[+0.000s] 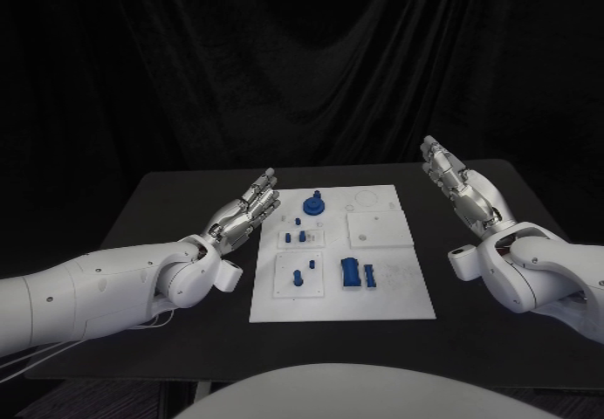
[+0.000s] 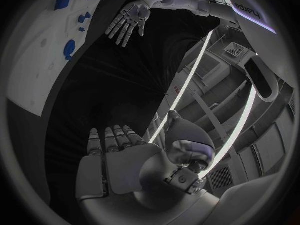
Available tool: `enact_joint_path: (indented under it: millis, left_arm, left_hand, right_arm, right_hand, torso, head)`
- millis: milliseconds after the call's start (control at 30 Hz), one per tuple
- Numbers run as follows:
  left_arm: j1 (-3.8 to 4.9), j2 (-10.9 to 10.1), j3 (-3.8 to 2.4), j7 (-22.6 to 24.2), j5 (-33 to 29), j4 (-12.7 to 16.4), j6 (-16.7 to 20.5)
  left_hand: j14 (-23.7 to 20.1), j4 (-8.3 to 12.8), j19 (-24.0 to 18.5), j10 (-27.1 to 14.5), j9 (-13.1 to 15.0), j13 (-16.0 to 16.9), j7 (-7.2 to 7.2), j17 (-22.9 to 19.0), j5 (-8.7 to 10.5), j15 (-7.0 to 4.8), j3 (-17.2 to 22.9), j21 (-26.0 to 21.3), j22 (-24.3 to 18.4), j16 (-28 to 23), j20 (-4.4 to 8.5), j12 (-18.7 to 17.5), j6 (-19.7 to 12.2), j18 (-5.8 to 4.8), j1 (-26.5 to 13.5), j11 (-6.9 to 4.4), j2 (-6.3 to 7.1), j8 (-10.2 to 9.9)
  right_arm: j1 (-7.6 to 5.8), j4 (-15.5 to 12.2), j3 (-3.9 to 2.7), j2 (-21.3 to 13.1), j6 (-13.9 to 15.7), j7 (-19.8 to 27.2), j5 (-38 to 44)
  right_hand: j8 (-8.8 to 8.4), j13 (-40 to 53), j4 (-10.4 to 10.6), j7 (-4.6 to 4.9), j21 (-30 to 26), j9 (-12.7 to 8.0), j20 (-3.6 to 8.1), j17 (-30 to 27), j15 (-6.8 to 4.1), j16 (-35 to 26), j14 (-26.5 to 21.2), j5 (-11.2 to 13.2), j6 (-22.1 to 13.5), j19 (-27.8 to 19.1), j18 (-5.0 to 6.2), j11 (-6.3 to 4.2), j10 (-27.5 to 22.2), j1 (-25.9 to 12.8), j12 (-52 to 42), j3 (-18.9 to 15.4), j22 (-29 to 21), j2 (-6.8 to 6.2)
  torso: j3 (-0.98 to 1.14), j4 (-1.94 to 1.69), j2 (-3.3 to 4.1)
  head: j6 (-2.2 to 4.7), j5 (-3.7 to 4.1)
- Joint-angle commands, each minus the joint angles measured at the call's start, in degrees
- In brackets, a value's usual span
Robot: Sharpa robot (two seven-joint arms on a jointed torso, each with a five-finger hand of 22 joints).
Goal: Assemble the parts on the task board
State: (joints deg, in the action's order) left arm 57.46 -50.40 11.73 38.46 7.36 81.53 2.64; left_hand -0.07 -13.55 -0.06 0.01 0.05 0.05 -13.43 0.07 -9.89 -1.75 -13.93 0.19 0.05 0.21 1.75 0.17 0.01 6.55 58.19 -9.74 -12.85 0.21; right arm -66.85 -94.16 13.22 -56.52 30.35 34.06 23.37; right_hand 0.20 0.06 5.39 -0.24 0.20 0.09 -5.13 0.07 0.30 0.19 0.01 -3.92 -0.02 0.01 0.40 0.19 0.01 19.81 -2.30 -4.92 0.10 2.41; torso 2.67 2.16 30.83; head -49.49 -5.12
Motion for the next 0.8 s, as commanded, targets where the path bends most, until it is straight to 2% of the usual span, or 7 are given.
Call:
enact_joint_path:
  millis: [33, 67, 433, 467, 667, 733, 800]
  left_arm:
    - [0.25, 0.44, -0.61, -0.35, -0.59, 0.64, 3.10]
    - [0.31, 0.57, -0.88, -0.55, -0.76, 0.83, 4.04]
    - [1.48, 3.09, -6.19, -4.53, -3.99, 4.55, 22.39]
    - [1.66, 3.46, -6.98, -5.12, -4.47, 5.10, 25.11]
    - [2.22, 4.67, -9.53, -7.03, -6.02, 6.88, 33.91]
    - [2.40, 5.07, -10.37, -7.65, -6.53, 7.47, 36.79]
    - [2.52, 5.32, -10.89, -8.04, -6.85, 7.84, 38.60]
  left_hand:
    - [0.07, 4.34, 0.06, -0.01, -0.05, -0.05, 4.31, -0.07, 3.18, 1.75, 4.46, -0.19, -0.05, -0.21, -1.75, -0.17, -0.01, -2.31, -18.63, 3.17, 4.11, -0.21]
    - [0.07, 4.75, 0.06, -0.01, -0.05, -0.05, 4.73, -0.07, 3.45, 1.75, 4.86, -0.19, -0.05, -0.21, -1.75, -0.17, -0.01, -6.55, -20.36, 3.42, 4.49, -0.21]
    - [0.07, 8.02, 0.06, -0.01, -0.05, -0.05, 7.78, -0.07, 5.83, 1.75, 8.14, -0.19, -0.05, -0.21, -1.75, -0.17, -0.01, -6.55, -34.24, 5.46, 7.55, -0.21]
    - [0.07, 8.32, 0.06, -0.01, -0.05, -0.05, 8.16, -0.07, 9.89, 1.75, 8.44, -0.19, -0.05, -0.21, -1.75, -0.17, -0.01, -6.55, -35.50, 9.74, 7.83, -0.21]
    - [0.07, 9.37, 0.06, -0.01, -0.05, -0.05, 9.08, -0.07, 9.89, 1.75, 9.48, -0.19, -0.05, -0.21, -1.75, -0.17, -0.01, -6.55, -39.97, 9.74, 8.81, -0.21]
    - [0.07, 13.55, 0.06, -0.01, -0.05, -0.05, 9.37, -0.07, 9.89, 1.75, 13.93, -0.19, -0.05, -0.21, -1.75, -0.17, -0.01, -6.55, -41.57, 9.74, 12.85, -0.21]
    - [0.07, 13.55, 0.06, -0.01, -0.05, -0.05, 13.43, -0.07, 9.89, 1.75, 13.93, -0.19, -0.05, -0.21, -1.75, -0.17, -0.01, -6.55, -42.77, 9.74, 12.85, -0.21]
  right_arm:
    - [0.69, 0.32, -1.08, 1.12, 1.98, -0.77, -2.96]
    - [0.96, 0.50, -1.63, 1.62, 2.52, -0.93, -3.90]
    - [5.50, 3.43, -10.81, 9.71, 11.43, -3.57, -19.32]
    - [5.89, 3.69, -11.59, 10.40, 12.19, -3.80, -20.64]
    - [6.66, 4.18, -13.14, 11.77, 13.70, -4.25, -23.24]
    - [6.69, 4.20, -13.22, 11.83, 13.77, -4.27, -23.37]
    - [6.69, 4.20, -13.22, 11.83, 13.77, -4.27, -23.37]
  right_hand:
    - [-0.20, -0.06, -5.39, 0.24, -0.20, -0.09, 5.13, -0.07, -0.30, -0.19, -0.01, 3.92, 0.02, -0.01, -0.40, -0.19, -0.01, -7.60, 2.30, 4.92, -0.10, -2.41]
    - [-0.20, -0.06, -5.39, 0.24, -0.20, -0.09, 5.13, -0.07, -0.30, -0.19, -0.01, 3.92, 0.02, -0.01, -0.40, -0.19, -0.01, -9.69, 2.30, 4.92, -0.10, -2.41]
    - [-0.20, -0.06, -5.39, 0.24, -0.20, -0.09, 5.13, -0.07, -0.30, -0.19, -0.01, 3.92, 0.02, -0.01, -0.40, -0.19, -0.01, -19.81, 2.30, 4.92, -0.10, -2.41]
    - [-0.20, -0.06, -5.39, 0.24, -0.20, -0.09, 5.13, -0.07, -0.30, -0.19, -0.01, 3.92, 0.02, -0.01, -0.40, -0.19, -0.01, -19.81, 2.30, 4.92, -0.10, -2.41]
    - [-0.20, -0.06, -5.39, 0.24, -0.20, -0.09, 5.13, -0.07, -0.30, -0.19, -0.01, 3.92, 0.02, -0.01, -0.40, -0.19, -0.01, -19.81, 2.30, 4.92, -0.10, -2.41]
    - [-0.20, -0.06, -5.39, 0.24, -0.20, -0.09, 5.13, -0.07, -0.30, -0.19, -0.01, 3.92, 0.02, -0.01, -0.40, -0.19, -0.01, -19.81, 2.30, 4.92, -0.10, -2.41]
    - [-0.20, -0.06, -5.39, 0.24, -0.20, -0.09, 5.13, -0.07, -0.30, -0.19, -0.01, 3.92, 0.02, -0.01, -0.40, -0.19, -0.01, -19.81, 2.30, 4.92, -0.10, -2.41]
  torso:
    - [-0.28, -0.24, 0.04]
    - [-0.36, -0.30, 0.05]
    - [-1.89, -1.53, 0.25]
    - [-2.06, -1.67, 0.27]
    - [-2.51, -2.03, 0.33]
    - [-2.62, -2.12, 0.34]
    - [-2.66, -2.15, 0.35]
  head:
    - [1.24, 0.41]
    - [1.71, 0.57]
    - [10.58, 3.58]
    - [11.60, 3.93]
    - [14.20, 4.81]
    - [14.82, 5.02]
    - [15.07, 5.11]
